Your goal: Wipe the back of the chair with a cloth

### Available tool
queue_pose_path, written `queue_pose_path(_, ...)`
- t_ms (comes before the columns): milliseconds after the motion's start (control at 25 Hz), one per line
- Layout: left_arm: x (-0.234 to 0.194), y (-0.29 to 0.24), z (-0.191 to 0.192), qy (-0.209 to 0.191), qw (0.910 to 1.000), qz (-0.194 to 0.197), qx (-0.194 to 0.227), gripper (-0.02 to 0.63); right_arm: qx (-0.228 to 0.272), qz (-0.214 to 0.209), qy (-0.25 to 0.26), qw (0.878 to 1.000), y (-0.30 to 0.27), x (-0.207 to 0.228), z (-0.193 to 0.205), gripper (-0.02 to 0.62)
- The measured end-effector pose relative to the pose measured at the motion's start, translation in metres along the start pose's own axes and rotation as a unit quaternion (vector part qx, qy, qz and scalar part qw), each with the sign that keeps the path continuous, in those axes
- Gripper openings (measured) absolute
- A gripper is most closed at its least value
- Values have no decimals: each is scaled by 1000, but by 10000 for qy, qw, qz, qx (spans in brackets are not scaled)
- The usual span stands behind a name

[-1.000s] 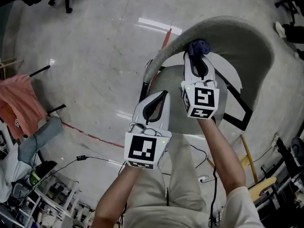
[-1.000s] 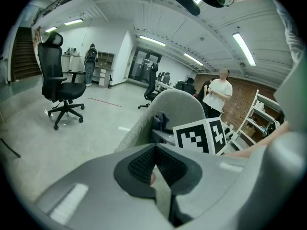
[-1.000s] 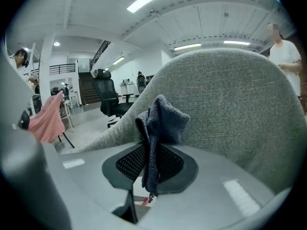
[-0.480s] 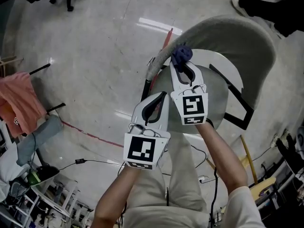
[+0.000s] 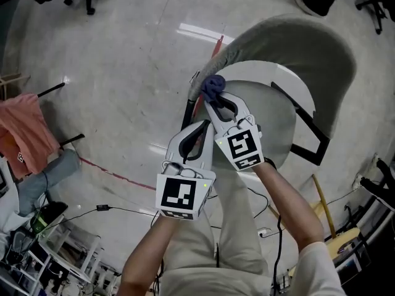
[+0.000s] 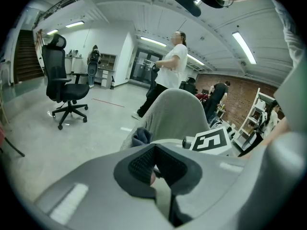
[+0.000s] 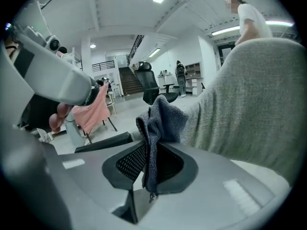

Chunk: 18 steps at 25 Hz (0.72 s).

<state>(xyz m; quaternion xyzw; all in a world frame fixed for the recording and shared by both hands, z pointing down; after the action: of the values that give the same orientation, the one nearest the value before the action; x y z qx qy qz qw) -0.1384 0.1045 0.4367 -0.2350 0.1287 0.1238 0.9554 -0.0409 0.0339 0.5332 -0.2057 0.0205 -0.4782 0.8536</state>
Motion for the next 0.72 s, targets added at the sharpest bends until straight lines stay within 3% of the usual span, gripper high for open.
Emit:
queue_pose_path(160,3,2,1,-25,10000,2,7,2,-2,-126,-73,9999,4,-8,2,74)
queue_pose_path(280,12,1,0,-42,10000,27,18,2,53,75,-326,9994,15,-2,2,74)
queue_pose_path(560,28,1,-3,-35,9998,189,-35,2,180,1189,-582,9910,51,25,-4,74)
queue_pose_path(720,40,-3,-2,-112,9993,359,-68,0,316,2138,-893,9723,84,46,3,74)
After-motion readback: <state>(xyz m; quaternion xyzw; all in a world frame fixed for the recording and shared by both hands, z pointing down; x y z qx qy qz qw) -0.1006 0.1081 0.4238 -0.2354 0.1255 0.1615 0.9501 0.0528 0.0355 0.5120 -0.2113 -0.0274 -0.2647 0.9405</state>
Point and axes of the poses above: the fingertips, and each gripper's own axes: y backward along the fingers, x to its right, z out of its underside, the point moved 10 cm from there along y, backward along the fingers, and after that the axes turned 12 degrees about x, right-handed, at the moved point
